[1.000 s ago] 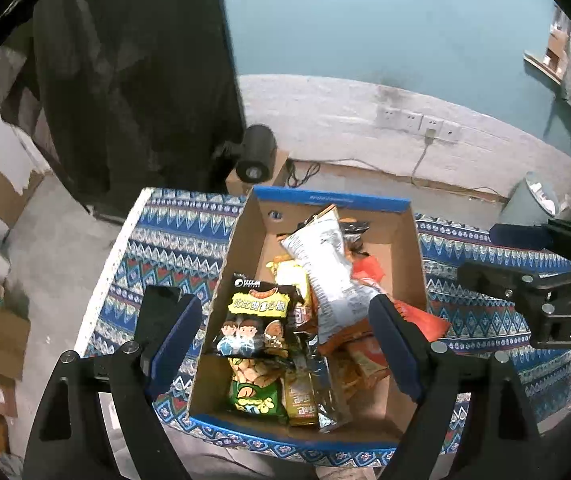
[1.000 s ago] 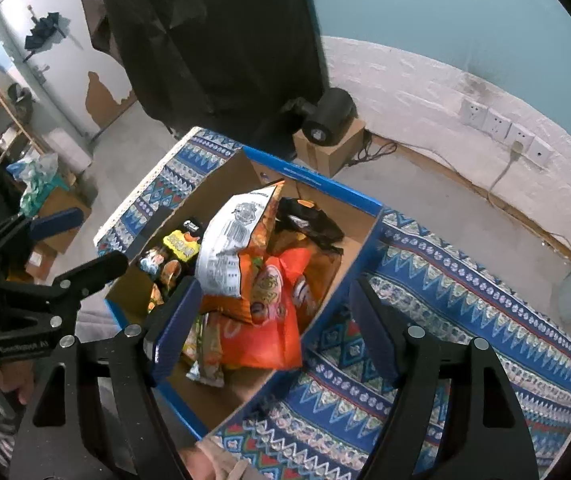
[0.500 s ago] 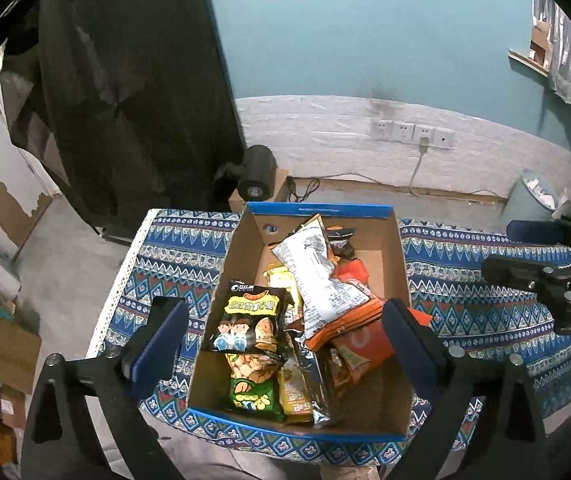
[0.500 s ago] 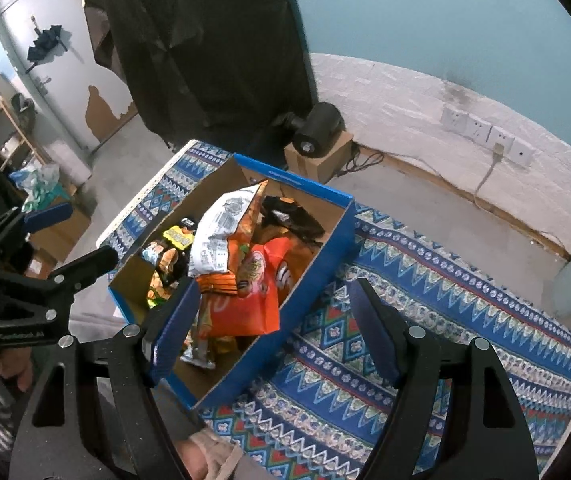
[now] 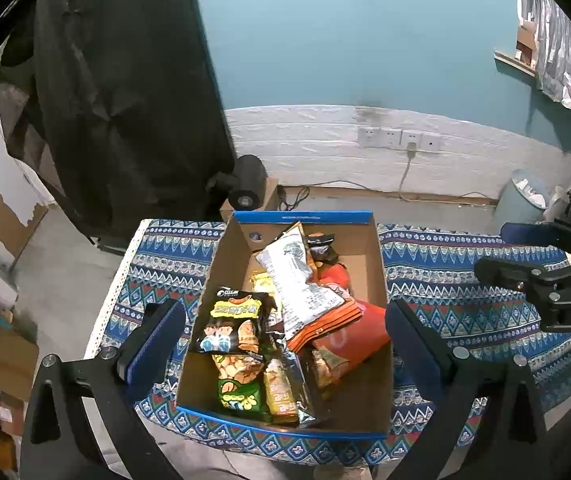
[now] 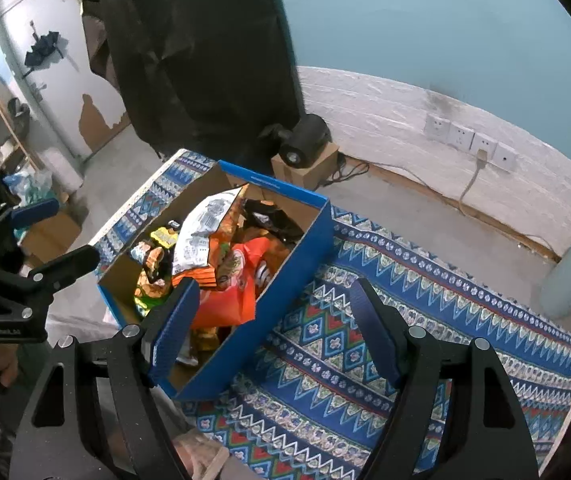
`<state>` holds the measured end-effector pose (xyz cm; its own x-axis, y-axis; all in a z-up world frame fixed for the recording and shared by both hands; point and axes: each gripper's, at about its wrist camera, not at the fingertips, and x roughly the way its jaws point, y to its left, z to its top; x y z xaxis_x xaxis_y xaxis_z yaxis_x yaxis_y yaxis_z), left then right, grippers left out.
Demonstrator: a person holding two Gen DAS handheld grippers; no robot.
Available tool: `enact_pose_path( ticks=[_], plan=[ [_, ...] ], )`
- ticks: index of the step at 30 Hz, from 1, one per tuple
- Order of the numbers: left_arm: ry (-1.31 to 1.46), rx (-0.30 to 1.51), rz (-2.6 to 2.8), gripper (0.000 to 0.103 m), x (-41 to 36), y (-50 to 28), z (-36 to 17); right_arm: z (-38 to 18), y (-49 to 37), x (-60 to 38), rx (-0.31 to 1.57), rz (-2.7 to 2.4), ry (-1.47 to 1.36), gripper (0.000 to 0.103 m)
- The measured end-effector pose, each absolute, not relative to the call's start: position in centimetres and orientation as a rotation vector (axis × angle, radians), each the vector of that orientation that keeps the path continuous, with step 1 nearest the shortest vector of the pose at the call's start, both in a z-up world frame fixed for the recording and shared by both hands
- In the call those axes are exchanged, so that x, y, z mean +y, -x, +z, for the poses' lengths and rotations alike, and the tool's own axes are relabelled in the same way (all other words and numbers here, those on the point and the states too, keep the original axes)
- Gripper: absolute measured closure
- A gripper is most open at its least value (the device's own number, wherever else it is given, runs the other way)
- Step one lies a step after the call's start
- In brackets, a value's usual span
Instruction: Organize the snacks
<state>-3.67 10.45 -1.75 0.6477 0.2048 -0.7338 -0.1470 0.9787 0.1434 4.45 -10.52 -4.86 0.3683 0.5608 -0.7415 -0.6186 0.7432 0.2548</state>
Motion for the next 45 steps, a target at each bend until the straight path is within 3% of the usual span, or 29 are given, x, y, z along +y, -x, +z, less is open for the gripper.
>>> enact_pose_path(
  ticks=[45],
  plan=[
    [-0.08,0.867,0.168,0.002,9.2,3.2,-2.1,-4.8,-4.4,-10.6,0.924,0.751,0.076,0.026]
  ],
)
